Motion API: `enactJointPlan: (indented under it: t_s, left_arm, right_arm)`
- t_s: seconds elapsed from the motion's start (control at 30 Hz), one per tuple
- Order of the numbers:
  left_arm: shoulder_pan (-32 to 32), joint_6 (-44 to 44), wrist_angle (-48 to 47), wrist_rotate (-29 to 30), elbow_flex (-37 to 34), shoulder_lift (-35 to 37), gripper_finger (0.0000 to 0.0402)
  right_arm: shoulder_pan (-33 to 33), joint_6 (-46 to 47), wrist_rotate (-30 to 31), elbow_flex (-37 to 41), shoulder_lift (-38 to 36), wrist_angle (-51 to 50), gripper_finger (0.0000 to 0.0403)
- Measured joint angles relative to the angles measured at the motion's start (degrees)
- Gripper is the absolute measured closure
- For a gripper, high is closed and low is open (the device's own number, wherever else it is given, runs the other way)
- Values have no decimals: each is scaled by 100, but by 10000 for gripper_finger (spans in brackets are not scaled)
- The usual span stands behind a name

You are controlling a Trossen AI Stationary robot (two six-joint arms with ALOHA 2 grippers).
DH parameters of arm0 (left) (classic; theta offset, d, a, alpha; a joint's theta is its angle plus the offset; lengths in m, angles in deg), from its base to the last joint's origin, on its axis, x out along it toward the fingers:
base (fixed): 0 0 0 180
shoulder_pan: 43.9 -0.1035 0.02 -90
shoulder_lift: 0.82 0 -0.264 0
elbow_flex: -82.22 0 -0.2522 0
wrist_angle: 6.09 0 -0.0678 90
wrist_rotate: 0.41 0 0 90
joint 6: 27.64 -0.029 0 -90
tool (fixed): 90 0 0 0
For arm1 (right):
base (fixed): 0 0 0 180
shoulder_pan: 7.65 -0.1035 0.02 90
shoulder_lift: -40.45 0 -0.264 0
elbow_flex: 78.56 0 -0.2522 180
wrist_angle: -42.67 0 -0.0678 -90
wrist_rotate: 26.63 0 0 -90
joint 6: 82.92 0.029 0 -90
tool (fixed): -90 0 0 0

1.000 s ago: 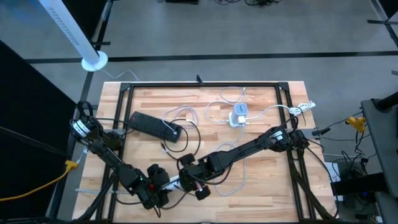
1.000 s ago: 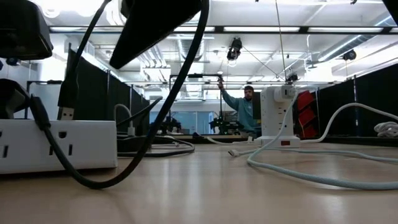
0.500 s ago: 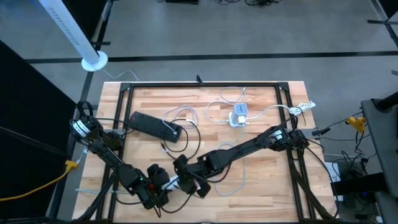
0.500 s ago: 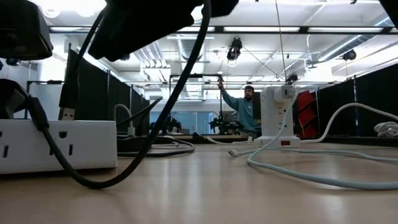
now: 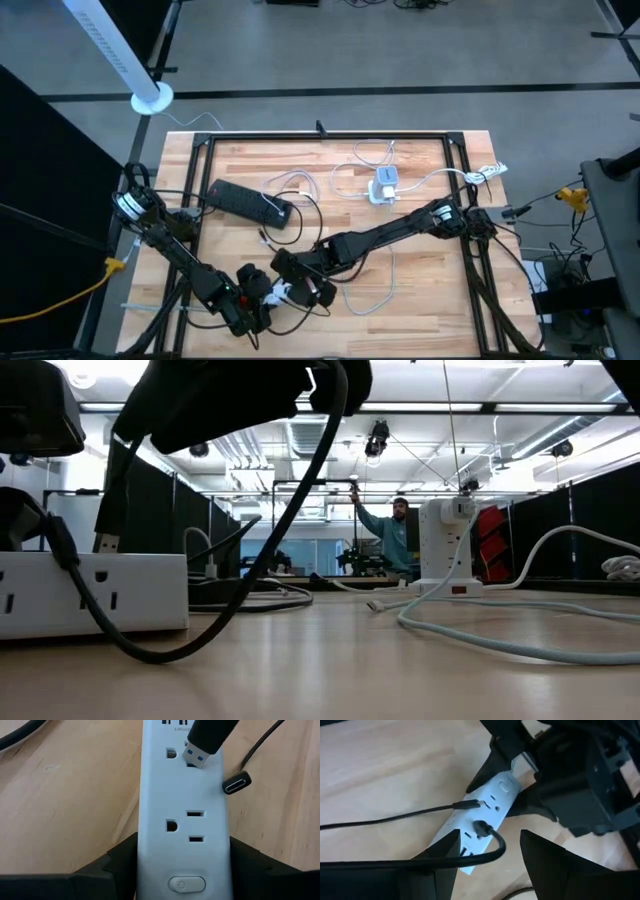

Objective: Insert USB
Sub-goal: Insert the black charger cable into the bottom white outlet extension

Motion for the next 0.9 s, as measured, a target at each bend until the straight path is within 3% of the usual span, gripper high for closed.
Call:
enactJointPlan:
  t_s: [0.17,0.6,0.9]
  left_arm:
    - [0,-2,2,0,-2,0,197]
    - [2,0,9,50,-2,0,197]
    - [2,16,31,71,-4,-2,197]
  right_arm:
    - [70,-108,-413,116,1,105,213]
    - [127,-403,-769,386,4,616,215]
    - [200,-415,-1014,409,249,730,274]
